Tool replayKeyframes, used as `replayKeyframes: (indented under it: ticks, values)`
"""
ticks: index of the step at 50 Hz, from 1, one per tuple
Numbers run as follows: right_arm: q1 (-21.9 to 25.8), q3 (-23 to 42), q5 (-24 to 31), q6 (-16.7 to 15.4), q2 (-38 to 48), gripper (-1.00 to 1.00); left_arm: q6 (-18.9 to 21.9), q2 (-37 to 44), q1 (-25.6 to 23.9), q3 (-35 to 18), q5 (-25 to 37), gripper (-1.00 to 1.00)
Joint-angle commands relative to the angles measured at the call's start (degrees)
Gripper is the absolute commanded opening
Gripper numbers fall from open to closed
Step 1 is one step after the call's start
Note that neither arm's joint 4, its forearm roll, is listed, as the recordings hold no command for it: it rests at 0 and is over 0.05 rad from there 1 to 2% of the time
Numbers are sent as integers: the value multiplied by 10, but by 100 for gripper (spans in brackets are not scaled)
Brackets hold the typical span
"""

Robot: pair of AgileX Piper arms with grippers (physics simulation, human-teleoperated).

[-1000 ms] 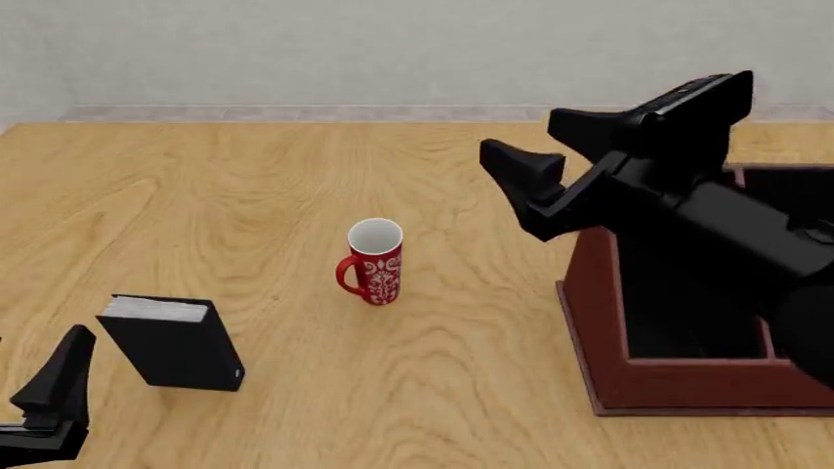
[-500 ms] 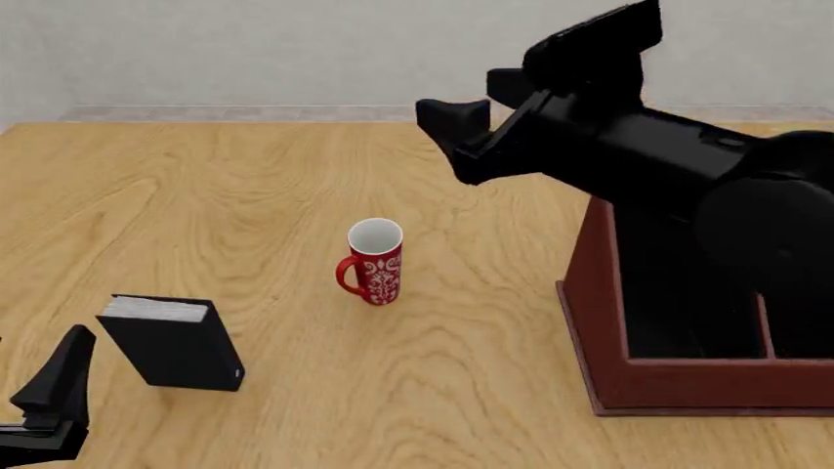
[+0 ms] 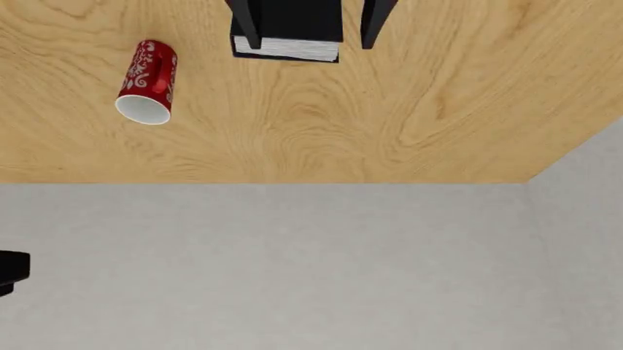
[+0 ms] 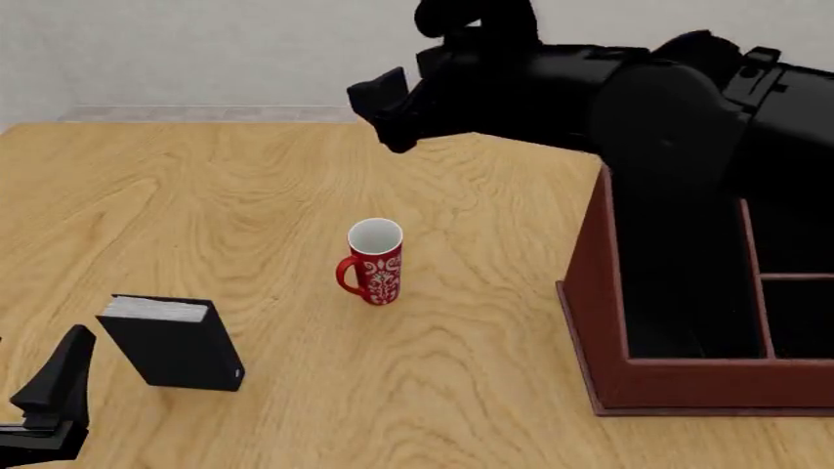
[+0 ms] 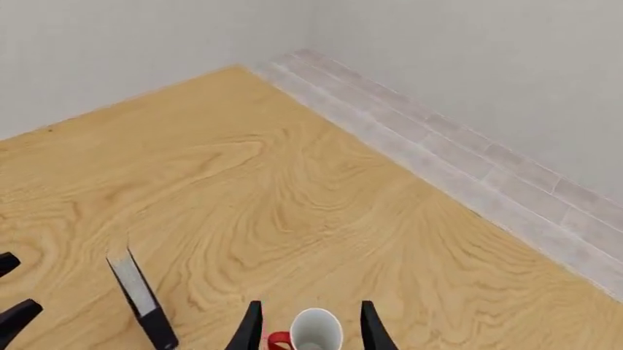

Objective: Pick up the book and place it in the left compartment of the caddy.

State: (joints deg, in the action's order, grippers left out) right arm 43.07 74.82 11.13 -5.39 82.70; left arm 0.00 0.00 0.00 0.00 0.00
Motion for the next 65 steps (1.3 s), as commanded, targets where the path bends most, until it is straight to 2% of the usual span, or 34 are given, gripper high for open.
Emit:
replayKeyframes:
  ticks: [1, 24, 32, 65]
  values:
    - [16, 105, 87, -15, 58, 100, 0, 0, 0, 0, 0, 100]
    - [27, 283, 214, -21, 184, 100, 0, 0, 0, 0, 0, 100]
    - [44, 322, 243, -23, 212, 100, 0, 0, 0, 0, 0, 100]
    - [97, 382, 265, -20, 275, 100, 0, 0, 0, 0, 0, 100]
